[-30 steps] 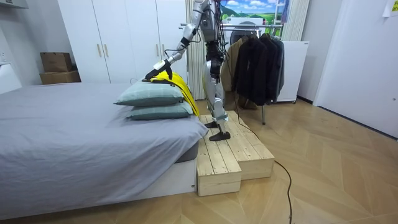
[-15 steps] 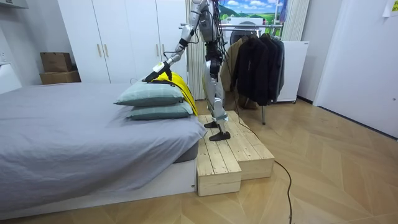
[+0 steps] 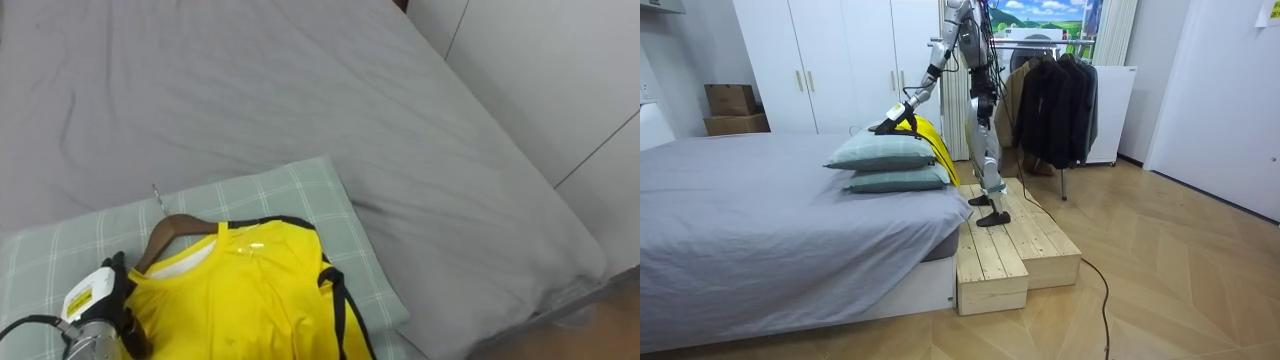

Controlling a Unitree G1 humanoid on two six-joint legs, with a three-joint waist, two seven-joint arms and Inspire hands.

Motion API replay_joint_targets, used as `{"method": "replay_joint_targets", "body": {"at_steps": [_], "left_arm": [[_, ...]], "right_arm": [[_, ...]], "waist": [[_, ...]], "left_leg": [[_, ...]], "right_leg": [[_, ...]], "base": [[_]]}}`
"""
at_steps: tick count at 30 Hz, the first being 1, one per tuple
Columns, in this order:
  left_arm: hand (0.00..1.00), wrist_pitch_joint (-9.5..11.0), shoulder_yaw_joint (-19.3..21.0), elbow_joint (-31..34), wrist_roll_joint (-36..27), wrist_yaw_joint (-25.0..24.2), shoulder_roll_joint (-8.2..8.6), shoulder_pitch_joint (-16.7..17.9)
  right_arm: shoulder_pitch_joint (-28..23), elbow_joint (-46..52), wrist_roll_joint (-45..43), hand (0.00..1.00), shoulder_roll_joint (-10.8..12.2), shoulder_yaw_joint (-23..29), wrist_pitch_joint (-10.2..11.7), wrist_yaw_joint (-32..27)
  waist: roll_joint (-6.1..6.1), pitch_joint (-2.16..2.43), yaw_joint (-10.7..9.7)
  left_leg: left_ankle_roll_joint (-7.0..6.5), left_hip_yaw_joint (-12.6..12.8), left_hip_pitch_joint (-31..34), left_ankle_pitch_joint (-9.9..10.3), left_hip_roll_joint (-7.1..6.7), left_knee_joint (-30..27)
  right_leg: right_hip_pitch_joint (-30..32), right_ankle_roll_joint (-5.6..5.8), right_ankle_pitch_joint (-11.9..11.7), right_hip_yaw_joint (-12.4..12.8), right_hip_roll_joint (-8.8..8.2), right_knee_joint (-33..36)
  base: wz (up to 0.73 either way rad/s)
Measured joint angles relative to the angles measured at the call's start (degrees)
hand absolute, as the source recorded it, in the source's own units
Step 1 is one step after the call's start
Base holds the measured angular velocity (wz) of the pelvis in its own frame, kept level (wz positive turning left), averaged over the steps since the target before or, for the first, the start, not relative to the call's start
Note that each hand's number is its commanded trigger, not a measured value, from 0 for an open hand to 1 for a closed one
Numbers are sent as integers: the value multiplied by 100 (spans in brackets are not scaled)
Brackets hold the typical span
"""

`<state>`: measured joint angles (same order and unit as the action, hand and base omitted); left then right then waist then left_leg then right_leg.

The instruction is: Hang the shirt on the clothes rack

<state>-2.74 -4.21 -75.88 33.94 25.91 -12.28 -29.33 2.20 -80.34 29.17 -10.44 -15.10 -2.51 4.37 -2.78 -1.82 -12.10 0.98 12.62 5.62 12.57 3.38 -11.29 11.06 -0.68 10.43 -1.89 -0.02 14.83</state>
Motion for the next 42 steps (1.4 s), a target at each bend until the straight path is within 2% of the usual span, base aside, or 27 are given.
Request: {"method": "replay_joint_targets", "body": {"at_steps": [1, 3, 4, 5, 14, 24, 29, 31, 32, 33, 34, 35, 36, 37, 38, 39, 40, 41, 42], "left_arm": [[44, 14, -3, 0, -6, 0, 0, 0], [61, 32, -41, 0, -7, 1, -2, 1], [91, 32, -47, 0, -8, 2, -3, 1], [98, 32, -50, 0, -9, 19, -8, 1], [100, 83, -171, -14, -74, 131, -141, 0], [100, 19, -157, -142, -532, -82, -137, 13], [100, 16, -158, -178, -643, -198, -138, 28], [100, 16, -158, -177, -642, -241, -136, 57], [100, 21, -148, -177, -691, -281, -129, 74], [100, 52, -160, -175, -718, -307, -34, 12], [100, 82, -185, -166, -714, -332, 20, -44], [100, 167, -303, -146, -722, -395, 45, -21], [100, 191, -303, -152, -728, -411, 112, 38], [100, 181, -294, -157, -734, -414, 116, 56], [100, 138, -269, -172, -746, -416, 100, 56], [100, 120, -245, -184, -751, -411, 0, 62], [100, 118, -205, -193, -749, -392, 17, 96], [100, 127, -130, -216, -744, -395, 33, 107], [100, 158, -105, -225, -747, -389, 15, 153]], "right_arm": [[2, 1, 1, 0, 2, -5, 2, 0], [3, 5, -3, 0, 2, -116, 3, -1], [3, 10, -3, 0, 2, -136, 3, 0], [7, 14, -23, 0, 3, -162, 6, 1], [8, 16, 0, 0, 19, -167, 12, 6], [7, 15, -19, 0, 22, -161, 0, 83], [4, 16, -28, 0, 25, -159, 2, 78], [12, 17, -36, 0, 35, -160, 6, 73], [6, 15, -31, 0, 67, -161, 13, 64], [-4, 2, -25, 0, 49, -147, 55, 67], [-22, -23, -26, 0, 41, -128, 62, 69], [-64, -92, -30, 0, 121, -60, 35, 66], [-36, -93, -18, 0, 130, 20, 35, 80], [-5, -92, -13, 0, 129, 16, 48, 80], [49, -67, -16, 0, 127, 11, 77, 72], [83, -5, -23, 0, 130, 4, 65, 63], [75, 20, -18, 0, 95, 7, 68, 44], [54, 13, -21, 0, 64, 4, 74, 1], [48, 0, -21, 0, 58, 4, 45, 4]], "waist": [[-16, 2, 4], [-51, 20, 21], [-56, 22, 25], [-59, 23, 17], [-61, 21, -1], [-82, 26, -1], [-77, 32, -2], [-103, 31, -3], [-182, 26, -34], [-173, 42, -83], [-143, 46, -87], [-264, 116, 50], [-249, 103, 200], [-233, 93, 253], [-182, 66, 313], [-223, 78, 316], [-106, 52, 262], [-24, 13, 204], [-5, 9, 190]], "left_leg": [[0, -2, 2, 0, 0, 0], [0, -8, 7, 0, -1, 0], [0, -8, 4, 0, -1, -1], [0, -9, -2, 0, -4, -2], [0, -12, -145, 0, -5, 51], [0, 7, -189, 0, -9, 51], [0, 144, -275, 0, -6, 49], [-2, 158, -239, 2, -17, -65], [-59, 209, -42, 60, -81, -384], [-171, 138, 204, -127, -189, 26], [-275, 141, 315, -395, -210, 338], [-307, 413, 268, -536, -248, 285], [-315, 413, 247, -539, -206, 187], [-315, 302, 212, -539, -187, 174], [-301, 23, 176, -530, -120, 171], [-244, -39, 152, -492, -142, 151], [-200, -54, 137, -442, -105, 151], [-196, 1, 67, -442, -105, 207], [-195, 64, 23, -441, -116, 236]], "right_leg": [[0, 0, 0, -2, -1, -1], [-4, 1, -4, -6, -4, -4], [-8, 1, -6, -6, -5, -4], [-23, 1, -8, -5, -10, -4], [-188, 1, -8, -50, -11, -51], [-254, 2, -10, 11, -8, -121], [-336, 2, -10, 40, -14, -124], [-396, -3, -22, 200, -72, -133], [-495, 4, -29, 560, -191, -177], [-501, 20, -30, 872, -249, -200], [-483, 64, -3, 894, -252, -197], [-375, 187, 50, 921, -321, -165], [-337, 258, 22, 683, -288, -239], [-317, 225, 0, 580, -243, -350], [-194, 76, -249, 454, -106, -776], [-26, -71, -907, 209, -59, -977], [-27, -47, -879, 52, -48, -835], [-63, -51, -879, -1, -30, -779], [-78, -64, -868, 14, 1, -766]], "base": [[4], [2], [0], [0], [3], [0], [-2], [10], [54], [72], [49], [-13], [-47], [-71], [-60], [-40], [-6], [6], [0]]}}
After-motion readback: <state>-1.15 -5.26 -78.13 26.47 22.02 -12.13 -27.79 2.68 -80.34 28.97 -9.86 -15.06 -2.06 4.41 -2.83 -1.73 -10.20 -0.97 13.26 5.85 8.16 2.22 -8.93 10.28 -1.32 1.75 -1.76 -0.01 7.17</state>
